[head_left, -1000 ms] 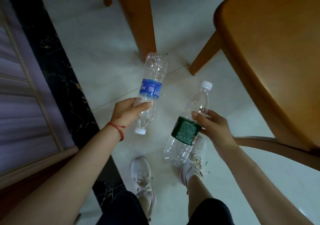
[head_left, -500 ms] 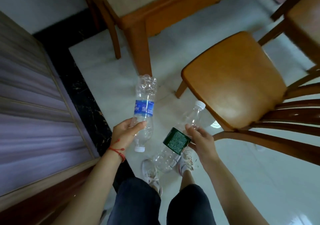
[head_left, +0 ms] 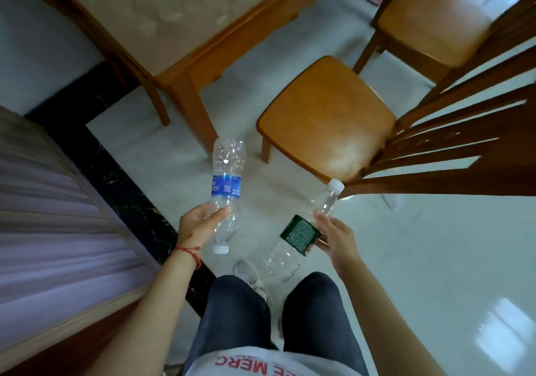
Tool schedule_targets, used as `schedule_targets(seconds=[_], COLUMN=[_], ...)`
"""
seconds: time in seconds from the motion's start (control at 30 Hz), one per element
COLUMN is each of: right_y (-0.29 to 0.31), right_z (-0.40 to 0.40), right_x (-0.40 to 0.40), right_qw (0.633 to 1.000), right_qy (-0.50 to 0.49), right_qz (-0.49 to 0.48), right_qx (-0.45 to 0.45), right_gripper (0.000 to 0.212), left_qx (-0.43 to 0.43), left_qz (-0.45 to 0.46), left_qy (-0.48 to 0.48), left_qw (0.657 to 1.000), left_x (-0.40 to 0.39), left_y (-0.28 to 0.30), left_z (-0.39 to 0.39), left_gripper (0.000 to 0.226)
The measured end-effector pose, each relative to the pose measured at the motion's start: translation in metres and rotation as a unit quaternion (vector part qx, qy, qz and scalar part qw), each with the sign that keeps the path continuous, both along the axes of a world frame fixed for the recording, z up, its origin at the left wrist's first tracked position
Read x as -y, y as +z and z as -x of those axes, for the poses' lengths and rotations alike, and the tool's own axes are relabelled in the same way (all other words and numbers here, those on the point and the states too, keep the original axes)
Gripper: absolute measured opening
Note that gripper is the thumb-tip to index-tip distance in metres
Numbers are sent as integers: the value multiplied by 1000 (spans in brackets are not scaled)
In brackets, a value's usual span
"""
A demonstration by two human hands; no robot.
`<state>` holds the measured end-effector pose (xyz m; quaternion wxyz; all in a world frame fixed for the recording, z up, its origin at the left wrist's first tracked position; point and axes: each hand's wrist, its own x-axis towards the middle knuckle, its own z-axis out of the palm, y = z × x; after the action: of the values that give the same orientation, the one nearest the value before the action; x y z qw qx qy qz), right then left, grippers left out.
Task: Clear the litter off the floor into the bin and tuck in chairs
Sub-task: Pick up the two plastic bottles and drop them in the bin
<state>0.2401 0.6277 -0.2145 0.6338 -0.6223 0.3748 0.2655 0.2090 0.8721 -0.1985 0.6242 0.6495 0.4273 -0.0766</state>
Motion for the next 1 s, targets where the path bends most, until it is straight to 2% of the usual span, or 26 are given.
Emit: schedule_targets(seconds=[0.17,0.3,0.47,0.67,0.87,1.0], right_y=[-3,-4,-7,-5,-3,-3], right_z=[23,44,79,116,141,153], right_x=[52,96,150,204,248,273], right_qw=[999,997,990,977,964,955], right_qy=[-38,-74,-136,-213,-267,-296], right_qz=[2,5,7,2,3,5], right_qx=[-22,-22,-21,-18,-7,-4], right_gripper=[48,54,57,44,42,49], left_qx=[-30,-48,-71,-87,-99,-94], left_qz=[-11,-12,-10,-20,-21,-13], left_qy=[-48,-96,-156,-242,-322,-370], left_qw=[998,994,985,966,941,924], left_x=[44,87,138,197,253,290], left_y=[0,-5,-14,-17,-16,-11], left_z=[4,8,16,23,27,23], left_gripper=[17,43,51,49,49,51])
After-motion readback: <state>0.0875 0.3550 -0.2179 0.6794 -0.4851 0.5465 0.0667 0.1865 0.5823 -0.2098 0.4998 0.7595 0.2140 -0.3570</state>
